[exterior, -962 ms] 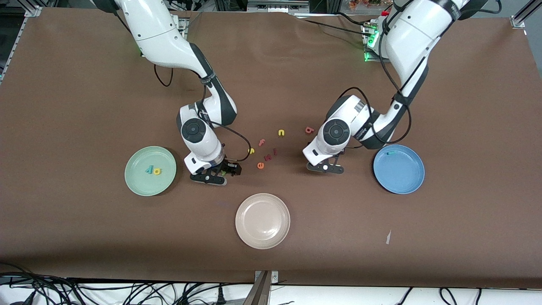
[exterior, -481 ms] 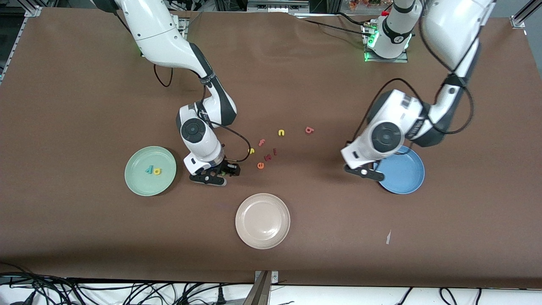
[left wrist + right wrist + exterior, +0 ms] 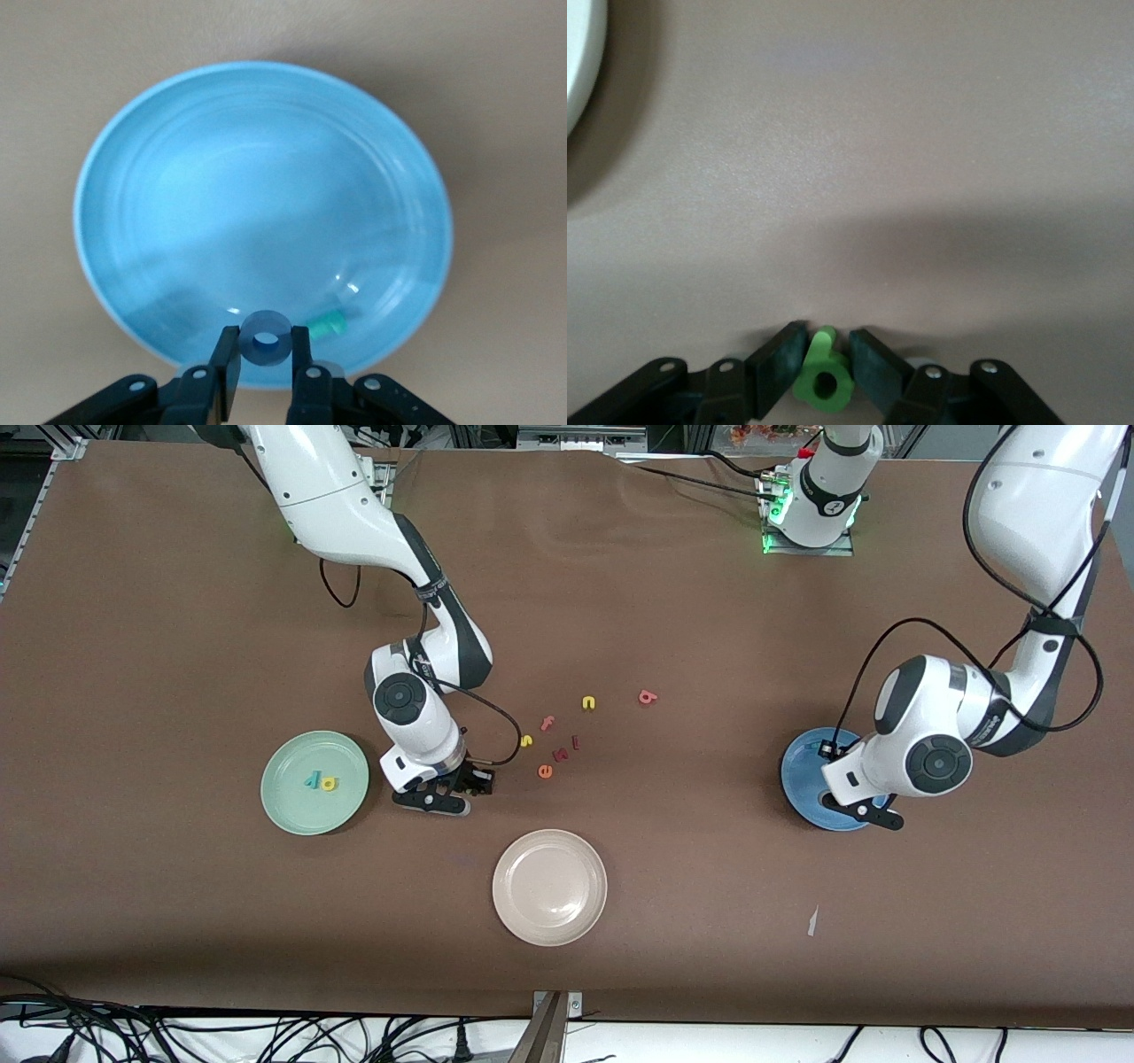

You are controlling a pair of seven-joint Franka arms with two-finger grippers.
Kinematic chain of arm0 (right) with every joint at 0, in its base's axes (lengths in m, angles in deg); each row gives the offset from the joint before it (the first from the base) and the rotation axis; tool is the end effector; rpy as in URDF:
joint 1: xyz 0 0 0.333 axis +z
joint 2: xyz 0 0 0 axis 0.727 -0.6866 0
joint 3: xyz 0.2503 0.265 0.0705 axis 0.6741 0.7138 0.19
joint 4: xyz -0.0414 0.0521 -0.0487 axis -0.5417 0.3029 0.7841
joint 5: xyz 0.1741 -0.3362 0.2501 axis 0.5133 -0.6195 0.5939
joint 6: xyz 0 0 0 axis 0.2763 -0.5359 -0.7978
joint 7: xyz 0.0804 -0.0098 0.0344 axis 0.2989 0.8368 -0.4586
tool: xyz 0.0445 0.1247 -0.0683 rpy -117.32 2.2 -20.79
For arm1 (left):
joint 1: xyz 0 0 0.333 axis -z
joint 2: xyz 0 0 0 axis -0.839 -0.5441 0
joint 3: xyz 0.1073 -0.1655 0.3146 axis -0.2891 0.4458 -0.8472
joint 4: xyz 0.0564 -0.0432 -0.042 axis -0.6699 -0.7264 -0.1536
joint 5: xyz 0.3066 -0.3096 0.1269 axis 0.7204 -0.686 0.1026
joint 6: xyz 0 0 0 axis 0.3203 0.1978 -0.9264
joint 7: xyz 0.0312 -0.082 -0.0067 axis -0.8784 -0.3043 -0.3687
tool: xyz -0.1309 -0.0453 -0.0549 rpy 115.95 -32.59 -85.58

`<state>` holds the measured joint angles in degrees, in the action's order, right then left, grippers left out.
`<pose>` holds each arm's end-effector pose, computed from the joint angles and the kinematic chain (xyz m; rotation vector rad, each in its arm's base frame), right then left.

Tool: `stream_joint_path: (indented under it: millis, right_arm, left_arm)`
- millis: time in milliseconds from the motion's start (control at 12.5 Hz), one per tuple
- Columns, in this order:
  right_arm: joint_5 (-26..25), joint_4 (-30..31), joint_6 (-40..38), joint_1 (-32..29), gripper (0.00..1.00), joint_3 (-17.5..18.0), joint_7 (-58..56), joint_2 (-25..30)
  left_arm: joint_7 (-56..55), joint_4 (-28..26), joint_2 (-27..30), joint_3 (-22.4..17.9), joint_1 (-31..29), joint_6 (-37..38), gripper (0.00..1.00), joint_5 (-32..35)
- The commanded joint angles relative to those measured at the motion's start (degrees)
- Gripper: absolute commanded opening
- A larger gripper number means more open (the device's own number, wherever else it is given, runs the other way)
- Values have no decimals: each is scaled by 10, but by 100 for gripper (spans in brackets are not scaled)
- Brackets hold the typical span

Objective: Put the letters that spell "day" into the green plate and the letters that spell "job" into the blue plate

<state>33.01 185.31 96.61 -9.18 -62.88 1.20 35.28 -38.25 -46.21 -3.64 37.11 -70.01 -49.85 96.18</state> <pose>0.6796 0.3700 0.1251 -3.0456 0.2457 -0.1735 0.6888 -0.0431 0.1785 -2.9819 0.4702 0.5174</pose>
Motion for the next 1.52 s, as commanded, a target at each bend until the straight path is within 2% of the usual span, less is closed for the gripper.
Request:
stream_joint_path:
  millis: [0,241,401,561,802,1042,1123,1203,1443]
  right_arm:
    - [-3,2,-54,-13,18,-2,-29,34]
    - [-5,25,-103,-48,18,4,-77,89]
    - [-5,48,-131,-72,18,4,-133,125]
    - [-7,64,-136,-84,18,4,-152,143]
    - [-9,104,-163,-143,18,5,-268,191]
    - [-50,163,-174,-195,18,5,-342,240]
    - [-54,182,-173,-205,30,5,-353,250]
    - [-54,190,-174,-206,97,5,-346,257]
    - [-54,182,-197,-205,100,6,-326,274]
  left_arm:
    - [9,18,-18,8,-4,-8,98,12]
    - [6,46,15,19,-6,18,100,-4]
    - [6,67,45,38,-5,86,100,-57]
    - [2,108,48,55,-3,107,100,-99]
    - [4,132,49,57,0,130,100,-99]
    - [8,131,57,85,-5,139,100,-100]
    - [5,131,57,90,0,145,100,-99]
    - [-1,131,57,92,1,144,100,-97]
    - [-1,131,50,89,15,117,100,-90]
